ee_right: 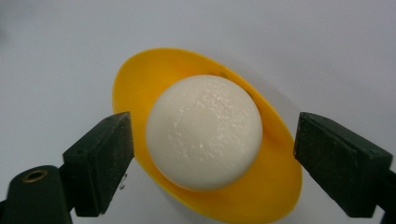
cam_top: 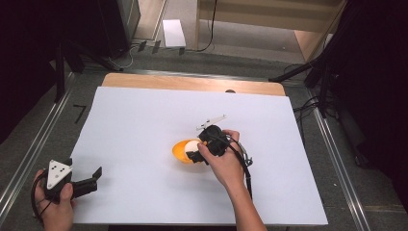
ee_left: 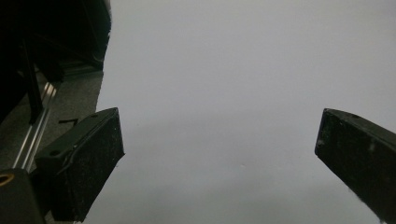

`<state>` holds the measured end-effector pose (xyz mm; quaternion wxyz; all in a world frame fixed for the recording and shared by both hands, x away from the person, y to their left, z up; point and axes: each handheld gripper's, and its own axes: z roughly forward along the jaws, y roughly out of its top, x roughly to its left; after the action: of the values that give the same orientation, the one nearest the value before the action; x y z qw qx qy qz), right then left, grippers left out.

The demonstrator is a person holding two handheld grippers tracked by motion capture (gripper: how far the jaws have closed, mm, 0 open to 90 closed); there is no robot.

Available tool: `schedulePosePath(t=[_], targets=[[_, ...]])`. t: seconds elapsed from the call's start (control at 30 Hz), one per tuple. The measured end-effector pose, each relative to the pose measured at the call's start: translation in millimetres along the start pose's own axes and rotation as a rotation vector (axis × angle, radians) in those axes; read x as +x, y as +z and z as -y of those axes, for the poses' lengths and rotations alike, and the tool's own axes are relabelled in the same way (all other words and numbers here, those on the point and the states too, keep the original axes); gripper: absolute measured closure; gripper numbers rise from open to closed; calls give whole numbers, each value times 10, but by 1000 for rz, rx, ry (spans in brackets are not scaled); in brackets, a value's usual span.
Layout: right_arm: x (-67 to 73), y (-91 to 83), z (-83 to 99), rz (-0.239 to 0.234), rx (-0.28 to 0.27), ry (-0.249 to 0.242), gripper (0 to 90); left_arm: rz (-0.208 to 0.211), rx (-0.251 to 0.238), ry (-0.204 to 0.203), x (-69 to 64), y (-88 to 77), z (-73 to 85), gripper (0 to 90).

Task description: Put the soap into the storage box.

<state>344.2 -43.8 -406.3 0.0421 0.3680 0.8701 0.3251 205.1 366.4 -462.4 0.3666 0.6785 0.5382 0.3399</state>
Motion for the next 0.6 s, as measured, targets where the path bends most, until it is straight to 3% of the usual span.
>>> schedulePosePath(t=[0.23,0.6], targets=[[-44,-150,57,7,-43,0,0,-2,-1,0,-2,2,1,13],[-184,-408,210,33,-98,26,0,-9,-1,0,-7,3,2,13]])
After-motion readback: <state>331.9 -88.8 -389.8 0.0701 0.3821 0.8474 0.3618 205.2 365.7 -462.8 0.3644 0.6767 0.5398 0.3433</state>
